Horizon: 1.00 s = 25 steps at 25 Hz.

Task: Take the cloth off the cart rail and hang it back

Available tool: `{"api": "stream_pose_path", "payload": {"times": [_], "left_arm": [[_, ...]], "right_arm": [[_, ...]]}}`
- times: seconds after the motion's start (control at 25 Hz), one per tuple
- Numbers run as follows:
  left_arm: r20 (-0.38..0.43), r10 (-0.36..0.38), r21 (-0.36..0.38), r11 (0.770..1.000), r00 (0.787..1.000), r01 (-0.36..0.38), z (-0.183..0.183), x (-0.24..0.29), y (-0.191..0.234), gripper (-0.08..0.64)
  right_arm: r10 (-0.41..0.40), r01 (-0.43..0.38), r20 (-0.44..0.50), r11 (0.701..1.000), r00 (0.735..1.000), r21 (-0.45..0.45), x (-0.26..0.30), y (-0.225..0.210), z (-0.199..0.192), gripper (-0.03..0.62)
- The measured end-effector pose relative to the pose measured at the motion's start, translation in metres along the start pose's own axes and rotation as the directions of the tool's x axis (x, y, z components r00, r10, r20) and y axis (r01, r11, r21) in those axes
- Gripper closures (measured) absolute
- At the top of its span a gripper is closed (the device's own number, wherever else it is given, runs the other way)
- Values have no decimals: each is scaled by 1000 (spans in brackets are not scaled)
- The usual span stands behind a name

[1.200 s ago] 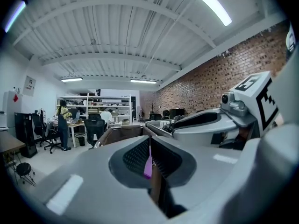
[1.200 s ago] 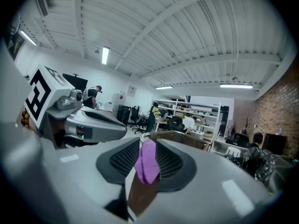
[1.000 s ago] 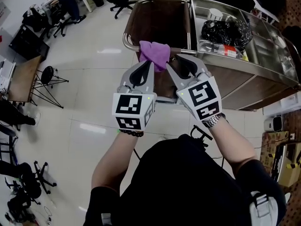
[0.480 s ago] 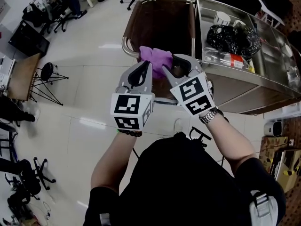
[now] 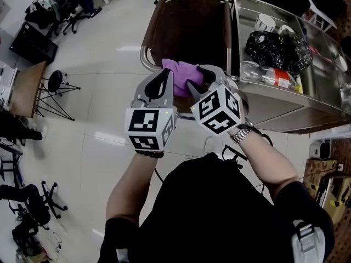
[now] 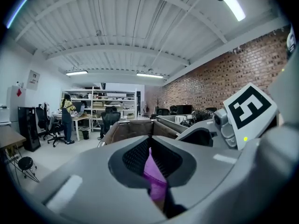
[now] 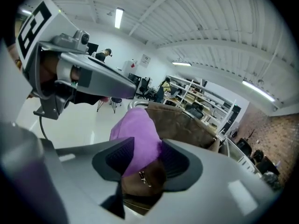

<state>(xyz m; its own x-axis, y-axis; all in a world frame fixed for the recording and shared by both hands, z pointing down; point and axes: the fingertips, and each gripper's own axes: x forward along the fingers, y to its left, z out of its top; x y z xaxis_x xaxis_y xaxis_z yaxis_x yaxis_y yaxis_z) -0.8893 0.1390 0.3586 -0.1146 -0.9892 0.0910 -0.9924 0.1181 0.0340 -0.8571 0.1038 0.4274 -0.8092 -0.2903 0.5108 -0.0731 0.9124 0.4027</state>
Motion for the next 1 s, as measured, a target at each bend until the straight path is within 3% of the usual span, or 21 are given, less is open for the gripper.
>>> {"api": "stream_pose_path", "payload": {"times": [0.2,0.32,1.0], "left_arm": [[0,-15,-1,1000,1000,15,0,4,2,561],[4,-24,1,1000,1000,24,1,6,0,561],[51,-91,27,996,995,90,24,-45,-37,561]], "right_arm": [[-7,7,11,1000,1000,3,-2,-2,4,465],[-17,16,31,1000,999,22,-6,-4,7,560],[-159,142,190,985,969,101,-98,7,52,563]]}}
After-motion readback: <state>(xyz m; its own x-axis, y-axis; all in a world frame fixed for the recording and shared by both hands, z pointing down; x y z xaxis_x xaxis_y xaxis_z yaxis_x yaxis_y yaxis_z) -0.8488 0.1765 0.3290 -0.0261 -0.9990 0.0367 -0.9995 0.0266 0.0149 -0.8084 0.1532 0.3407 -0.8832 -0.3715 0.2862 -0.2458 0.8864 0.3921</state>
